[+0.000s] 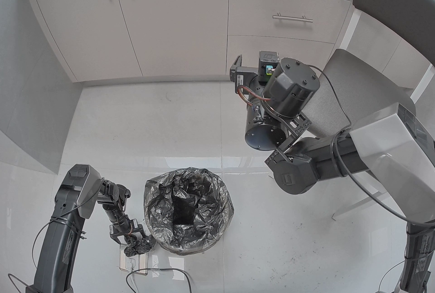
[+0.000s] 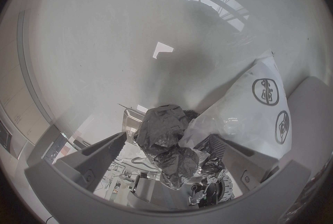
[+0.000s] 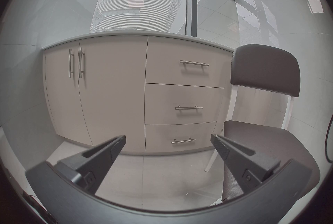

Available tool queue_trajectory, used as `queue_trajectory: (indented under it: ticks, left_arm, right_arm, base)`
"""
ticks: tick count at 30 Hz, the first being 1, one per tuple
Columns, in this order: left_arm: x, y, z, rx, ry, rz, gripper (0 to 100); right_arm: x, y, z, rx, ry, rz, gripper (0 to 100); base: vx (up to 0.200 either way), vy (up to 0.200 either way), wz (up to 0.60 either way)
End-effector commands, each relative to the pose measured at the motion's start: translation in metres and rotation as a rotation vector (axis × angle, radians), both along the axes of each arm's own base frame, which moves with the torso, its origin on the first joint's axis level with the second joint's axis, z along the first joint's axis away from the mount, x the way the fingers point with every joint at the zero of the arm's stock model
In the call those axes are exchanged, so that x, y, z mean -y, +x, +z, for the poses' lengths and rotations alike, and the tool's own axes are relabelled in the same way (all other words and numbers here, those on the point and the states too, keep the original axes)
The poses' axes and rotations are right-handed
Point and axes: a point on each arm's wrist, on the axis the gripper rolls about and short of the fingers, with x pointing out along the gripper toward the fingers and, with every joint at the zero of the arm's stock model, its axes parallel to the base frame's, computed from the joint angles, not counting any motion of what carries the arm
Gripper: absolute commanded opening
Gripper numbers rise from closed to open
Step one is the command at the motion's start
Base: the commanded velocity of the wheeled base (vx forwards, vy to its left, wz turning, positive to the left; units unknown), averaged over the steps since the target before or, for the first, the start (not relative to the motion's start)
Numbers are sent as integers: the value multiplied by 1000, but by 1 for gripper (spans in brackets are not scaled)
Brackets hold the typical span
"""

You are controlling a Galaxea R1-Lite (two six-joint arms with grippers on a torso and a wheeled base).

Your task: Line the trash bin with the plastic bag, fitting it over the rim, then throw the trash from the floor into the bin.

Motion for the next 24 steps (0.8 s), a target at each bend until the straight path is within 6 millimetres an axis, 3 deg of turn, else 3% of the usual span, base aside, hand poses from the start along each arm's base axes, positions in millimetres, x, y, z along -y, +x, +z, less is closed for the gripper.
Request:
queue_trajectory:
  ticks: [1, 14, 15, 24]
  left_arm:
    - [3, 0, -1, 1, 0, -2, 100]
    - [4, 0, -1, 2, -1, -12, 100]
    - [5, 0, -1, 3, -1, -16, 0]
    - [6, 2, -1, 15, 1, -16, 0]
  right_arm:
    - [0, 0, 0, 0, 0, 0, 100]
    - [0, 0, -1, -2, -2, 0, 100]
    - [0, 0, -1, -2, -2, 0, 100]
    - [0, 0, 0, 0, 0, 0, 100]
  base:
    - [0, 0, 0]
    - [0, 0, 0]
    - [0, 0, 0]
    - [0, 0, 0]
